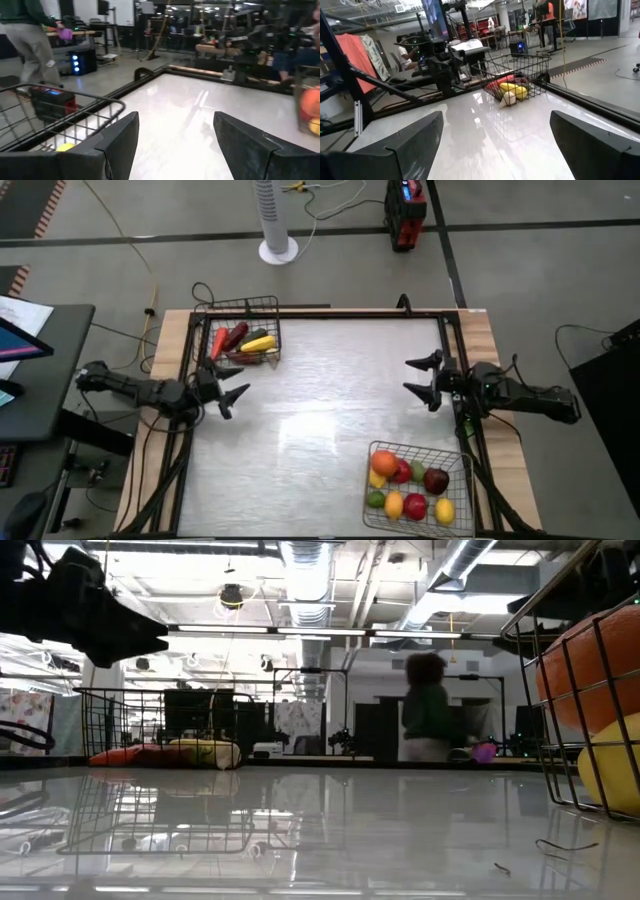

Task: Sort produce into baskets
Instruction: Return to Home Position

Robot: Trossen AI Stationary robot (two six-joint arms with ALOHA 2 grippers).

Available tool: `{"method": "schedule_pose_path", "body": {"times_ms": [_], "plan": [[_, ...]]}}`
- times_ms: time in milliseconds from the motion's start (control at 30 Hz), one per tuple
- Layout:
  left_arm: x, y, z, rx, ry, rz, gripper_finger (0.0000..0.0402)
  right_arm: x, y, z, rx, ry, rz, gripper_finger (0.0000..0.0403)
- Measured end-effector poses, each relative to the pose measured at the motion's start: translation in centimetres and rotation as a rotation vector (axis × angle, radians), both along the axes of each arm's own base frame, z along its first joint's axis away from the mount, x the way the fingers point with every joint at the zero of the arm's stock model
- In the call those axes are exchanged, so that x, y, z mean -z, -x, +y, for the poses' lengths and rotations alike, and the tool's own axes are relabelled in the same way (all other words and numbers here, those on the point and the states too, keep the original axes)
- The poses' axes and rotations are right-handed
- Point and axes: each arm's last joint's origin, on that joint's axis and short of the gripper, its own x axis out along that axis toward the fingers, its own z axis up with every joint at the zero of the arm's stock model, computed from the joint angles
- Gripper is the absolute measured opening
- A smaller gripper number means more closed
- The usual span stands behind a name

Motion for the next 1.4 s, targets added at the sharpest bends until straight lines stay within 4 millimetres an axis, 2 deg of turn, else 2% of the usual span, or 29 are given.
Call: {"method": "schedule_pose_path", "body": {"times_ms": [233, 500, 767, 1400], "plan": [[0.1, 0.7, -0.5, 0.094, -0.02, 0.004, 0.0235, 0.5, -0.1, -0.1, 0.018, -0.015, 0.012, 0.0395], [-0.1, 0.8, -0.6, 0.104, -0.01, -0.018, 0.0229, 1.3, -0.1, -0.1, 0.027, -0.154, 0.066, 0.0395], [-0.1, 0.8, -0.6, 0.103, -0.014, -0.016, 0.0229, 2.0, 0.0, -0.1, 0.03, -0.163, 0.135, 0.0395], [-0.1, 0.8, -0.6, 0.101, -0.032, -0.007, 0.0229, 2.1, 0.0, -0.1, 0.03, -0.165, 0.149, 0.0395]]}}
